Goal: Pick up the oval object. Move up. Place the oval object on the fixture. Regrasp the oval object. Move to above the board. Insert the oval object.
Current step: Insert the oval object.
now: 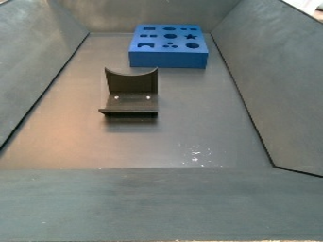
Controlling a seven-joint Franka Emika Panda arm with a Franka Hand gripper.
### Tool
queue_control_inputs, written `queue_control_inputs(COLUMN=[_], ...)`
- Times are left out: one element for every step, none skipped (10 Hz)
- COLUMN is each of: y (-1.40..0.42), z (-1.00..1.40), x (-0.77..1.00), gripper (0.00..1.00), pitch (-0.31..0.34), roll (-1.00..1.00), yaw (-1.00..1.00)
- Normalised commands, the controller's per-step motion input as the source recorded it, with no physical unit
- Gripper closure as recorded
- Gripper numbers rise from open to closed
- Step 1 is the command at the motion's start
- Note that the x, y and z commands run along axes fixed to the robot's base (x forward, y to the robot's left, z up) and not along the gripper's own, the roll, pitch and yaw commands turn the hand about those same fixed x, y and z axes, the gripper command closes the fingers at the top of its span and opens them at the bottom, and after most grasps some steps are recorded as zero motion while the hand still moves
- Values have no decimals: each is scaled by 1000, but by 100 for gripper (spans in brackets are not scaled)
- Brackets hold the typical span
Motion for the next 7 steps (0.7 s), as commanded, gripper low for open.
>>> queue_control_inputs(y=[-589, -609, -537, -646, -443, -360, 0], z=[-363, -411, -437, -491, -454, -349, 0], x=[360, 440, 629, 386, 314, 151, -23], gripper=[100, 100, 100, 100, 100, 100, 100], pitch=[-124, -93, -37, -67, -14, -10, -10], roll=[0, 0, 0, 30, 0, 0, 0], yaw=[0, 0, -89, -340, -563, -694, 0])
